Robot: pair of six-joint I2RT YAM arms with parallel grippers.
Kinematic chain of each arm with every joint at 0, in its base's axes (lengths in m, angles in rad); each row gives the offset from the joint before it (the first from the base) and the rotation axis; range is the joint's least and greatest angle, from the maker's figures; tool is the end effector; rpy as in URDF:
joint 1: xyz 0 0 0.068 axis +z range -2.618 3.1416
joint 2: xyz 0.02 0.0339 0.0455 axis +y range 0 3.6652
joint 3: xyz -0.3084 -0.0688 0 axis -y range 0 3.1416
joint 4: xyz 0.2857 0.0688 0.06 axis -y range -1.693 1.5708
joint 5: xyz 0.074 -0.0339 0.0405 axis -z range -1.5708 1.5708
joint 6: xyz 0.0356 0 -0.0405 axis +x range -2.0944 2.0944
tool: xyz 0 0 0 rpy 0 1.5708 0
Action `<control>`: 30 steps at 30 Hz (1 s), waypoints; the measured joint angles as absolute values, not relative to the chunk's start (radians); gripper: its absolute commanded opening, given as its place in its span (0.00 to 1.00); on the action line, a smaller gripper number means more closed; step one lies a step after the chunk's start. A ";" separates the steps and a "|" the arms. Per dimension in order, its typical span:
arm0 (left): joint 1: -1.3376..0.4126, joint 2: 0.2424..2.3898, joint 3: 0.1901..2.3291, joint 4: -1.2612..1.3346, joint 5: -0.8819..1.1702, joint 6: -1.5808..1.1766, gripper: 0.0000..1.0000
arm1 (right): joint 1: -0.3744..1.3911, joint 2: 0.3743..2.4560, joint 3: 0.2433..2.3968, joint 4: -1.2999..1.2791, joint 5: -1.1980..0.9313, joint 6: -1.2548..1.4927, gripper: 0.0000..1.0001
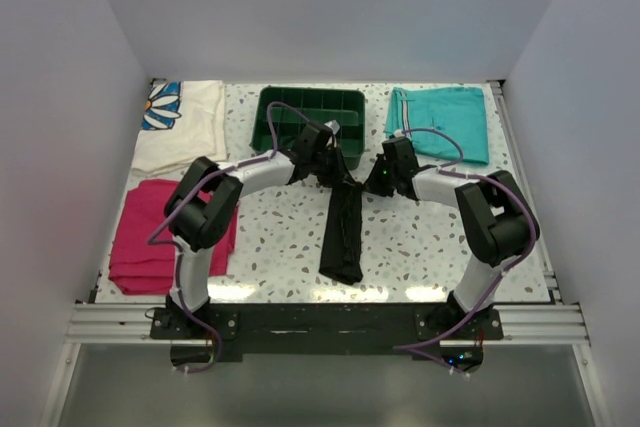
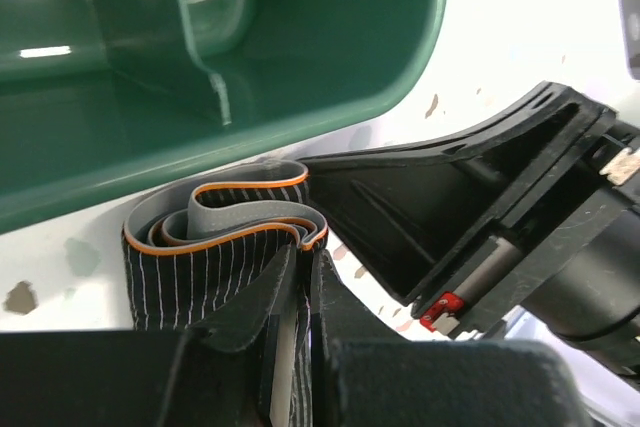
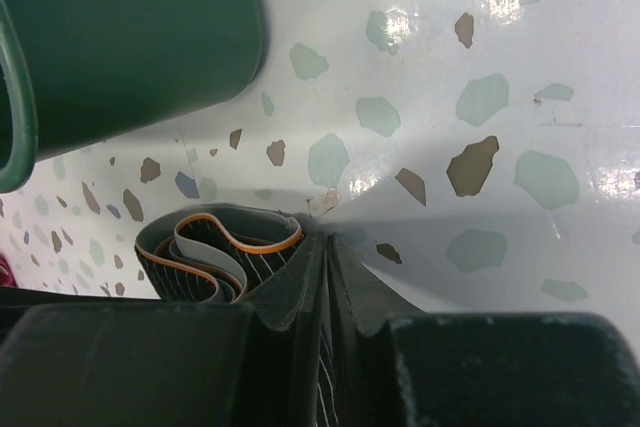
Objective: Roll the underwear
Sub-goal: Fold the underwear at the center of the board.
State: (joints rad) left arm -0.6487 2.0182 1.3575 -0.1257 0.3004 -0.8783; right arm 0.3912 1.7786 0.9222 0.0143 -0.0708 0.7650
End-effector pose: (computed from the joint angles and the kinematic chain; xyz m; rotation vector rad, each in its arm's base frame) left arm 0.3858 -0.3057 0.1871 -0.1354 2.5870 -1.0221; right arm 0.3587 0.1507 0.1570 0.4320 2.4661 0.5960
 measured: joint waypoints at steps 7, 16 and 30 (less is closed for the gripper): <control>-0.649 2.037 1.357 -0.071 0.346 -0.928 0.20 | 0.392 1.752 0.910 -0.011 -0.043 0.758 0.19; -0.649 2.043 1.357 -0.052 0.356 -0.944 0.39 | 0.391 1.572 0.824 -0.121 0.053 0.750 0.27; -0.649 1.920 1.348 -0.068 0.305 -0.870 0.41 | 0.392 1.380 0.747 -0.165 -0.052 0.747 0.35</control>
